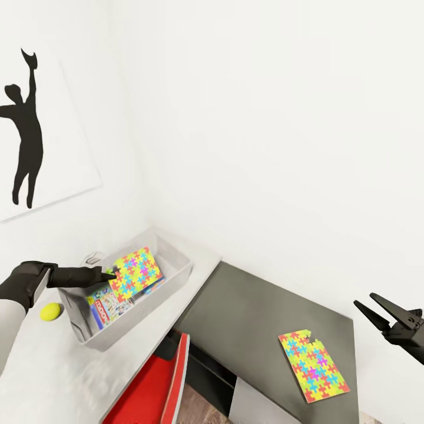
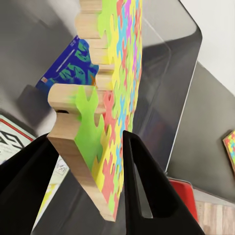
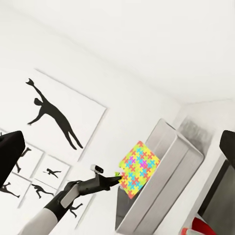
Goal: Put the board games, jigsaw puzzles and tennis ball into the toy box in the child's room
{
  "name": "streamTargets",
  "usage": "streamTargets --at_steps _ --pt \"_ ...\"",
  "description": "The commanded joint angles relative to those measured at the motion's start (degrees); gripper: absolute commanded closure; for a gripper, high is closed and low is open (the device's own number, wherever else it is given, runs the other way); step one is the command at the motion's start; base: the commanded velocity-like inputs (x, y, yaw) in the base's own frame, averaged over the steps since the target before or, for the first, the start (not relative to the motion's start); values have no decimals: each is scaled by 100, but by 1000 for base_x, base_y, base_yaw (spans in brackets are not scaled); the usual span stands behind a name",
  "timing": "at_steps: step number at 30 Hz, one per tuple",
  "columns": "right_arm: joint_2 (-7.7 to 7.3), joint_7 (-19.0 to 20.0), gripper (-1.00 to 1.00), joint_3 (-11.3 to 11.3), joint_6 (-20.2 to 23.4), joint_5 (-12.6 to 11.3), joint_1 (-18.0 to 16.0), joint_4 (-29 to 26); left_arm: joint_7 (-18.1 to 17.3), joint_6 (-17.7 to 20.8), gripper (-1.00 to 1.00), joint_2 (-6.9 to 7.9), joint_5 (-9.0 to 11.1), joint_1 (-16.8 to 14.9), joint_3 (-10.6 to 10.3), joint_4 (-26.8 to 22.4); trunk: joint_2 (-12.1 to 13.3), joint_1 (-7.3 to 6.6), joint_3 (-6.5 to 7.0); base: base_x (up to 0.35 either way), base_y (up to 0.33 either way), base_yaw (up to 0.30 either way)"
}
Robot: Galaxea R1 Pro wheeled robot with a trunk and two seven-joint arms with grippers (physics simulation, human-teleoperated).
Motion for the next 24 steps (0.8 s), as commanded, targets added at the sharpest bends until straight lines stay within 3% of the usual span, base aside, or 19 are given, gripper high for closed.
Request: streamTargets --at_steps 1,7,8,18,24 --pt "-1 28 -100 -5 19 19 -6 0 -44 40 100 -5 -58 -7 46 -3 -13 3 -22 0 0 0" --pt "0 31 -100 -5 19 17 -6 0 -44 32 100 -4 -58 -7 46 -2 -13 3 -72 0 0 0" --pt "0 33 -100 -7 19 14 -6 0 -44 32 -100 -4 -58 -7 46 -2 -13 3 -75 0 0 0" --pt "0 36 -100 -14 19 14 -6 0 -44 31 -100 30 -56 -7 54 -8 -13 3 -79 0 0 0" --pt "5 36 -100 -14 19 13 -6 0 -97 39 -100 261 -16 -7 75 -22 -13 3 -79 0 0 0"
